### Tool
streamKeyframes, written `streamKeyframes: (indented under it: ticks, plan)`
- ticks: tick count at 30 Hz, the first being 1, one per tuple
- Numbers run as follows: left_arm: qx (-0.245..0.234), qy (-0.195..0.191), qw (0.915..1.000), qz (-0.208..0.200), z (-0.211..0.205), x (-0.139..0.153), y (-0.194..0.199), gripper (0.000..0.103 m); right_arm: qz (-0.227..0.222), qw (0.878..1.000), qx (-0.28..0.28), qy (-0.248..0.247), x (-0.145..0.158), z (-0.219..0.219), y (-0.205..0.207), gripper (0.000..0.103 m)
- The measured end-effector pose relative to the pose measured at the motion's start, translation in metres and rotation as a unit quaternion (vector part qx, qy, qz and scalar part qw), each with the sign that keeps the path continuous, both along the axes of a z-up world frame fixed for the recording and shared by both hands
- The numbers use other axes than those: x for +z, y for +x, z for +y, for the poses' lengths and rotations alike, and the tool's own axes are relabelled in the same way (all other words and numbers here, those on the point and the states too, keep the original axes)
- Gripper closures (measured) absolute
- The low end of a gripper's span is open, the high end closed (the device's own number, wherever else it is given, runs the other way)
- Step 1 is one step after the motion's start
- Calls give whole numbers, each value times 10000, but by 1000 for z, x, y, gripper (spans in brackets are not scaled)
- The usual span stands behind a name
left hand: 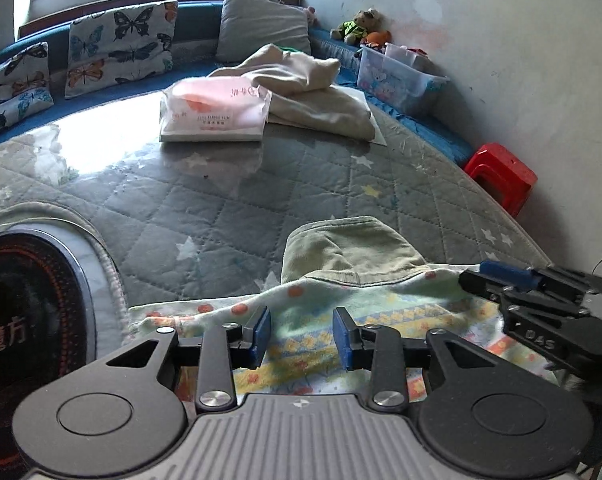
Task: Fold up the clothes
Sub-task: 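Open both grippers and smooth the folded shirt flat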
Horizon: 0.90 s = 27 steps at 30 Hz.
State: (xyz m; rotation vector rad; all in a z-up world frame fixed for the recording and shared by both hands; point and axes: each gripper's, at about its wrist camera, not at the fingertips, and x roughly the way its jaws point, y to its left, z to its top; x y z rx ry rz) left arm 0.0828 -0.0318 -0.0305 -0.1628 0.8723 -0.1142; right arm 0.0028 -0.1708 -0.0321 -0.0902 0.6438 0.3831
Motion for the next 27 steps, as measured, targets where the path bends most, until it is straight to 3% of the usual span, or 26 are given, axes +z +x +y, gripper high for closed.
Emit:
streamKeyframes:
  ticks: [7, 13, 27]
  plan:
    - [49, -34, 10000, 72, 2, -10, 9, 66, -7, 9981, 605, 119, 7, 25, -7, 57]
    - [42, -5, 10000, 81, 2, -7, 9, 64, 119, 9975, 698, 9, -4, 42, -5, 52]
    - [-316, 84, 9994, -149, 0, 8, -50, 57, 83, 9925, 1214, -75, 1, 56, -56, 40]
